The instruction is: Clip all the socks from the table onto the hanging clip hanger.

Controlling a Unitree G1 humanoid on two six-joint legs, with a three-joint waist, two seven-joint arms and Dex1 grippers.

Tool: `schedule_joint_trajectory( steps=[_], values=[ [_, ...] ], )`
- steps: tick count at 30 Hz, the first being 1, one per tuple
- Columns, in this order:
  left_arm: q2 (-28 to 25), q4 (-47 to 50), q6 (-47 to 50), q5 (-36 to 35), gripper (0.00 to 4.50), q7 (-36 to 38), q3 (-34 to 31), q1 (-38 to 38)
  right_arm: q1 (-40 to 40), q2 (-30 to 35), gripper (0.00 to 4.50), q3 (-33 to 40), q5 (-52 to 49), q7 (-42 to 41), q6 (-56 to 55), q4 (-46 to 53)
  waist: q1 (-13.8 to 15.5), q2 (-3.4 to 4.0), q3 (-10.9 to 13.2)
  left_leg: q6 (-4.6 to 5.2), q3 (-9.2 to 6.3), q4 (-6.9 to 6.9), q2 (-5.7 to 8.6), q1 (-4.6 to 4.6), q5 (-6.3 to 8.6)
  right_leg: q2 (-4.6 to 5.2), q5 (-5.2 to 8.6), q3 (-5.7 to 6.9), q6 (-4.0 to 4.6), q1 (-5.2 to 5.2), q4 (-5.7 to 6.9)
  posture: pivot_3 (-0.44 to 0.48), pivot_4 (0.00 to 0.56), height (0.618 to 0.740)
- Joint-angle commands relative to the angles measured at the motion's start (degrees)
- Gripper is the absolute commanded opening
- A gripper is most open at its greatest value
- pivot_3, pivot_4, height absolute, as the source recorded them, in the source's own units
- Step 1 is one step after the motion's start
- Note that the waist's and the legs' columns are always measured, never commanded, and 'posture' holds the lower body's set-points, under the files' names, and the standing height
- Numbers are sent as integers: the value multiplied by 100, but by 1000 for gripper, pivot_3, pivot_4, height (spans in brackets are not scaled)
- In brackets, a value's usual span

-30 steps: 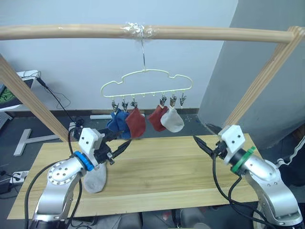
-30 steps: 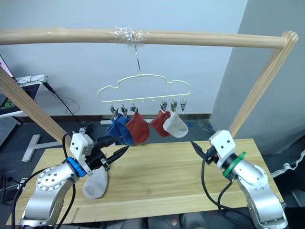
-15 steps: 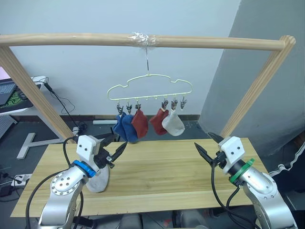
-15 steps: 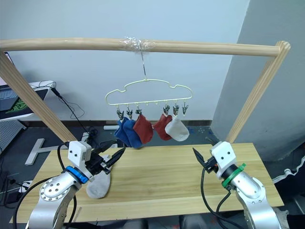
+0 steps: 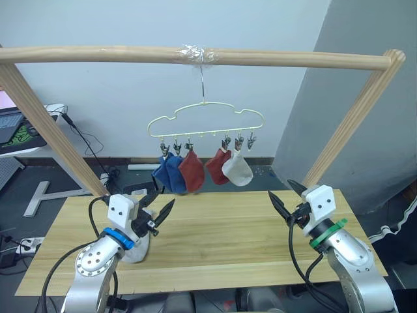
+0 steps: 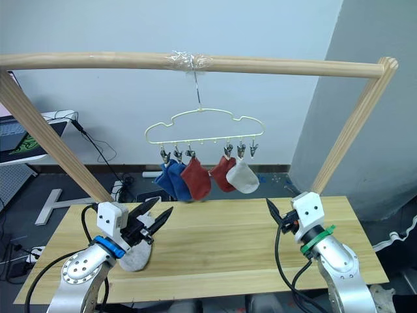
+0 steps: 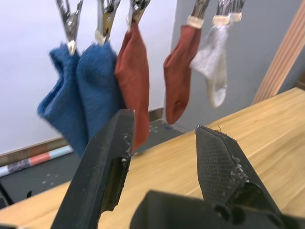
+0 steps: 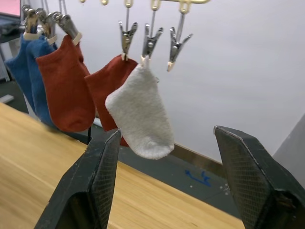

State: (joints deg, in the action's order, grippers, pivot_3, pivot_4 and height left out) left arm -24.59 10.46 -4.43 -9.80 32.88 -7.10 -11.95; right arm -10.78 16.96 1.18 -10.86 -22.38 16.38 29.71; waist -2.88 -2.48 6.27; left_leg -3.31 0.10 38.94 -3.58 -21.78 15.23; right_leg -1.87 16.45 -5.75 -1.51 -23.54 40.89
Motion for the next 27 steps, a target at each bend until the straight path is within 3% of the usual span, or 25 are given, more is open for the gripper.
schedule_joint_trajectory(
  steps=[1,6,14,18,21,27],
  values=[
    [157,24,-402,266,2371,-435,-111,41,89,-121,3225,339,-370,150,154,83,2,1,-7,0,0,0,0,0,0,0,0,0,0,0,0,36,53,705],
    [386,208,-328,502,2371,-783,68,25,-29,-98,3225,383,-282,178,54,-8,3,-1,-20,0,2,0,0,-1,0,0,0,-1,0,1,-1,37,51,705],
    [383,245,-54,408,2371,-764,165,211,45,-103,3225,318,56,290,-305,-174,1,9,-32,0,2,-2,1,1,0,0,1,-1,1,0,-1,28,53,705],
    [284,307,36,242,3447,-546,181,118,74,-137,4448,265,117,313,-356,-195,-3,11,-32,0,3,-3,1,0,0,-1,2,-1,3,-1,-1,23,55,705],
    [297,339,66,190,4376,-570,146,62,59,-104,4500,253,157,325,-386,-209,-1,11,-32,0,2,-4,1,-1,0,-1,3,0,4,-2,-1,23,56,705],
    [332,344,15,163,4451,-602,123,53,120,-72,4500,268,188,346,-289,-266,-1,13,-32,0,1,-4,0,1,0,-1,3,0,4,-2,-1,28,67,705]
  ],
)
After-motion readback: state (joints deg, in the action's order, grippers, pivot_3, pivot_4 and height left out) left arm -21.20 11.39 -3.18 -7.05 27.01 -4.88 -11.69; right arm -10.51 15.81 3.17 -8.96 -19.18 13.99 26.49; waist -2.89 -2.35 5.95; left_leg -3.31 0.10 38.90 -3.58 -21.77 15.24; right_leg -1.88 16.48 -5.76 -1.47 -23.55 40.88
